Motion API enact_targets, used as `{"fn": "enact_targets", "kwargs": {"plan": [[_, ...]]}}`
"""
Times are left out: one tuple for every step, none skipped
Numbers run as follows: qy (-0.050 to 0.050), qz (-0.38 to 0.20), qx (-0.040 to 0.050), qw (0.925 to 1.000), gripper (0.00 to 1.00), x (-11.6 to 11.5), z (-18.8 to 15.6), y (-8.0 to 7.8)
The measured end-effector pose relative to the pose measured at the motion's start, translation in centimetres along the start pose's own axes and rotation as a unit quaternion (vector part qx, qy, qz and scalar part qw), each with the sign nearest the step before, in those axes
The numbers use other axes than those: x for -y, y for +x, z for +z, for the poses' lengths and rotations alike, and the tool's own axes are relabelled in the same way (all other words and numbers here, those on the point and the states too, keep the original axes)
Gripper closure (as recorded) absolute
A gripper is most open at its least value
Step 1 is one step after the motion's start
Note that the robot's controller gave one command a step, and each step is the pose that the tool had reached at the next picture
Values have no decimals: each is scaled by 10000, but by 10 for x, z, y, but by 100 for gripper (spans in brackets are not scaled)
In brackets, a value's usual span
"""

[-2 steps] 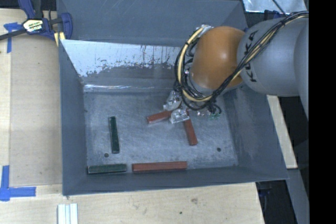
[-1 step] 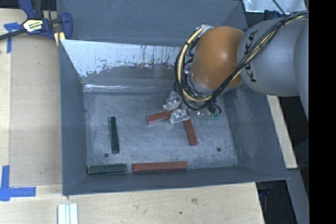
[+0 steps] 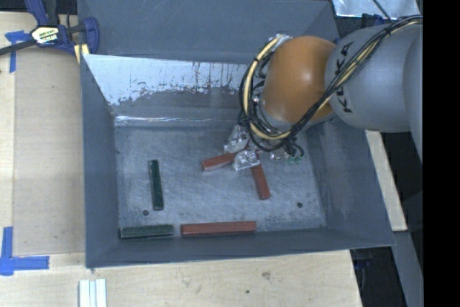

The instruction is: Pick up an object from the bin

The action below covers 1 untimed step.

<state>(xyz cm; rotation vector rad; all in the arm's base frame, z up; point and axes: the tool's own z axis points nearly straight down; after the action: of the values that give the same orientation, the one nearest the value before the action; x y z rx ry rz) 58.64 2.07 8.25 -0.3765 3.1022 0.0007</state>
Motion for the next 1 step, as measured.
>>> {"fn": "enact_targets", "kwargs": {"plan": [[-2,-701,-43,9975,100,0,-37,-6]]}}
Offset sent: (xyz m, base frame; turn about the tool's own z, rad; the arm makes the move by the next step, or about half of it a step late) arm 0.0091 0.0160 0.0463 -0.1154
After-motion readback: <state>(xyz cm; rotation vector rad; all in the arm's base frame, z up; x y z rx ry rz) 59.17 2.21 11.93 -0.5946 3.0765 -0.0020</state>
